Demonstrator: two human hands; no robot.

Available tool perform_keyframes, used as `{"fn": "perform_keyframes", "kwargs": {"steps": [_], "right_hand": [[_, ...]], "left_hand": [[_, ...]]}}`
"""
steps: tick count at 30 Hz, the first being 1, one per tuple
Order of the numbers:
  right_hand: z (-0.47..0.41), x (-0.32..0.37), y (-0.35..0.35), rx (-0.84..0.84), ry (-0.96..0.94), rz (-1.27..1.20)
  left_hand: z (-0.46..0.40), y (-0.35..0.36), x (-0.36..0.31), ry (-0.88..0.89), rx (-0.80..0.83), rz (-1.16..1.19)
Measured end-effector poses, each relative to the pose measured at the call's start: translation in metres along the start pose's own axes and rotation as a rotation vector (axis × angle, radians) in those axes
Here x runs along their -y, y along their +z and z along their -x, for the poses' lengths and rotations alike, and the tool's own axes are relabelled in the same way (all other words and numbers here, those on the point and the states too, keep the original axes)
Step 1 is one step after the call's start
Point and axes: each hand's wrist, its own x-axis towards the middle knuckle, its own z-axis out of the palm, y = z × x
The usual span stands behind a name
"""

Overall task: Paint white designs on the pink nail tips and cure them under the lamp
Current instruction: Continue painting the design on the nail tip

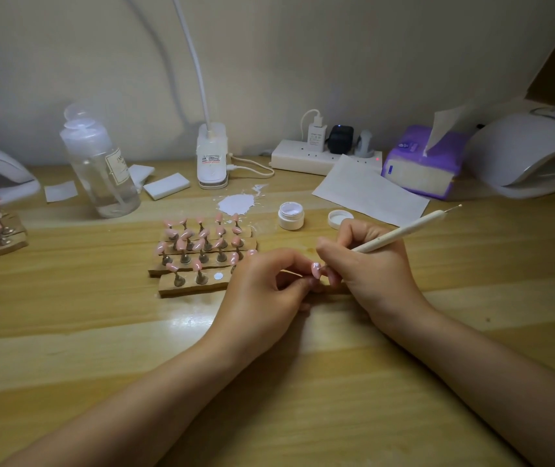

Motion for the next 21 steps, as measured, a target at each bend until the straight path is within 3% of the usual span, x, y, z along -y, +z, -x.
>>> {"fn": "perform_keyframes", "kwargs": {"steps": [21], "right_hand": [[-0.0010, -0.0010, -0.0002, 0.005, -0.013, 0.029]], "left_hand": [[0.0007, 0.0001, -0.0010, -0.015, -0.002, 0.000]]}}
